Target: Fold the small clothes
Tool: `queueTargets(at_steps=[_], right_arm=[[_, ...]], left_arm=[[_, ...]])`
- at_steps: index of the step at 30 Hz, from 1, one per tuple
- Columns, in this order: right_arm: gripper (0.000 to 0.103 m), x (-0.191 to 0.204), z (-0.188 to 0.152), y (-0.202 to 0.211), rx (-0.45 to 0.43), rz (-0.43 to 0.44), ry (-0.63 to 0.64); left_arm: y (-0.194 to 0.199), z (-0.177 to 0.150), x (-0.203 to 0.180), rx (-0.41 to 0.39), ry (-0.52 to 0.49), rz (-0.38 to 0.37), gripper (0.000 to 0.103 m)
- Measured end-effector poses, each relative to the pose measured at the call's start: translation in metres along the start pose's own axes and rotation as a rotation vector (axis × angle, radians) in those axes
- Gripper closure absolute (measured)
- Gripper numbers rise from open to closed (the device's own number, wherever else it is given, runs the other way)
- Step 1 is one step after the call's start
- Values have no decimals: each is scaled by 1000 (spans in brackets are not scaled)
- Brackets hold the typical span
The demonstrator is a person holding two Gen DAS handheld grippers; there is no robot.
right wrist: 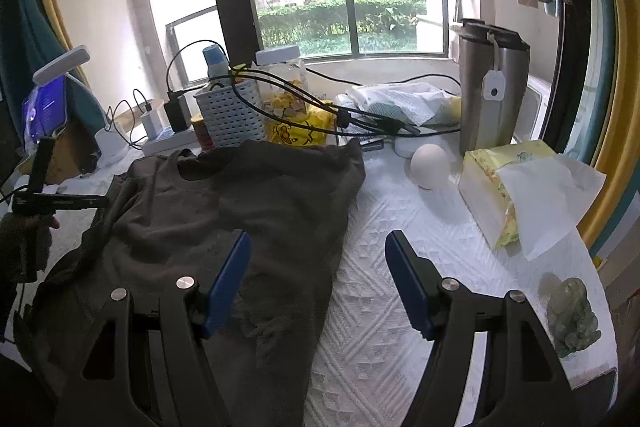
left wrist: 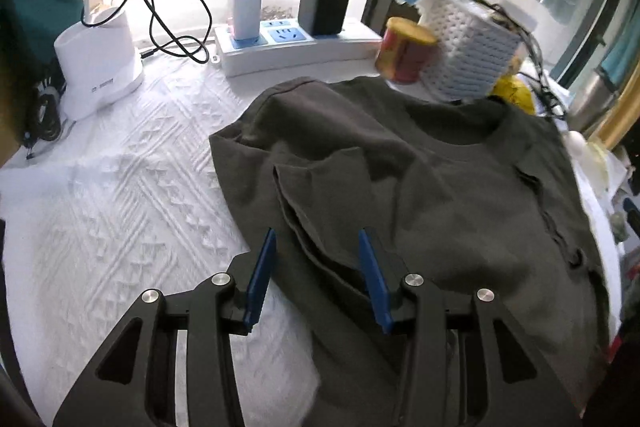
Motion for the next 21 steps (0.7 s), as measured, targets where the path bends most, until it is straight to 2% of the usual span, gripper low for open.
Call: queueTargets(at_steps=[4, 5, 6, 8, 11, 14, 17, 19, 21], right_arm=[[33, -6, 0, -5, 14, -8, -14], [33, -7, 0, -7, 17, -11, -18], [33, -7, 0, -8, 19, -13, -21], [33, -7, 1, -10, 20, -9, -24], [33, -4, 1, -11, 22, -5, -18], [33, -2, 0, -11, 25, -6, -19], [33, -2, 0, -10, 23, -7, -22], [33, -1, 0, -9, 25, -11, -21], [33, 0, 0, -6, 23, -15, -19]], left_arm=[[-9, 2, -9, 7, -37, -21, 58], [-9, 4, -13, -2, -53, -36, 74], [-10, 4, -18, -2, -76, -49, 97], [-8, 8, -25, -21, -112, -52, 99], [11, 23, -45, -114, -191, -50, 100], [27, 35, -80, -169, -278, -97, 100], [31, 40, -107, -210, -313, -143, 100], [27, 39, -119, -215, -327, -134, 100], [22, 36, -127, -186, -310, -177, 99]])
Point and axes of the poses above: each gripper's, at about its wrist camera, not at the fingertips, and y roughly against the way its jaws point, x to its left, z to its top, the point moved 8 cm from there along -y, roughly the way its jaws point, and after that the axes turned 10 degrees about -x, right-handed, at the moved point
